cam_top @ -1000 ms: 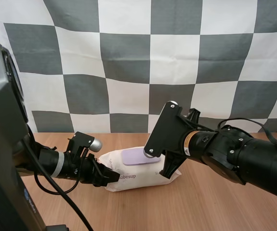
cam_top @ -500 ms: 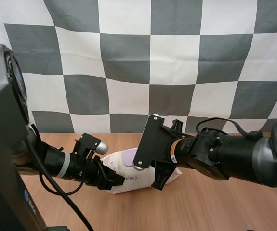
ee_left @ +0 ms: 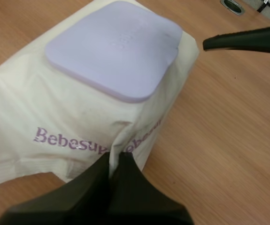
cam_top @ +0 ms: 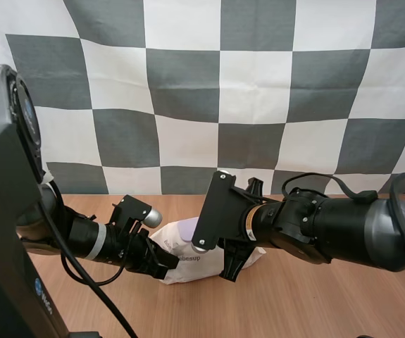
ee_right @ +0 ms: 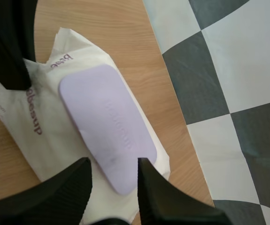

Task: Open the wet wipes lid

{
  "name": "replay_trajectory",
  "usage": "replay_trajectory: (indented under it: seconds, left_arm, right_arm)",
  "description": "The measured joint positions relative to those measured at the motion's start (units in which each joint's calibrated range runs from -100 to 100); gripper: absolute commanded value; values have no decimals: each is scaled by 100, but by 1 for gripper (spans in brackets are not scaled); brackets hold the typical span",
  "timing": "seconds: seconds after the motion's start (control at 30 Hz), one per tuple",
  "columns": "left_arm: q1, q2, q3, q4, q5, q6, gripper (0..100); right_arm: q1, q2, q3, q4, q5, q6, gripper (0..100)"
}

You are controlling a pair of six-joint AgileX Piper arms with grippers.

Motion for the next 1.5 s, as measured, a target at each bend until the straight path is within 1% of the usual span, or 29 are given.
replay_trajectory:
  seconds: [0.1, 0.23, 0.4, 0.57, 0.73, 0.83, 0.9, 1.03, 1.1, 1.43, 1.5]
  left_arm:
    - [0, 0, 0, 52, 0, 0, 0]
    - [0, 0, 0, 140, 0, 0, 0]
    - [0, 0, 0, 164, 16, 0, 0]
    - [0, 0, 0, 177, 16, 0, 0]
    - [0, 0, 0, 177, 16, 0, 0]
    - [0, 0, 0, 177, 16, 0, 0]
    - [0, 0, 0, 177, 16, 0, 0]
    - [0, 0, 0, 177, 16, 0, 0]
    - [0, 0, 0, 177, 16, 0, 0]
    - [0, 0, 0, 177, 16, 0, 0]
    - [0, 0, 0, 177, 16, 0, 0]
  right_arm:
    - [69, 0, 0, 0, 43, 0, 55]
    - [69, 30, 0, -30, 82, -120, 55]
    - [69, 398, 0, -30, 134, -355, 55]
    - [69, 708, 0, -30, -157, -445, 55]
    - [69, 710, 0, -85, -383, -455, 55]
    - [69, 710, 0, -148, -427, -455, 50]
    - [69, 710, 0, -201, -448, -455, 44]
    - [69, 710, 0, -201, -578, -455, 22]
    - [69, 710, 0, -201, -615, -455, 14]
    - [69, 710, 0, -201, -794, -435, 13]
    - [69, 710, 0, -201, -854, -431, 10]
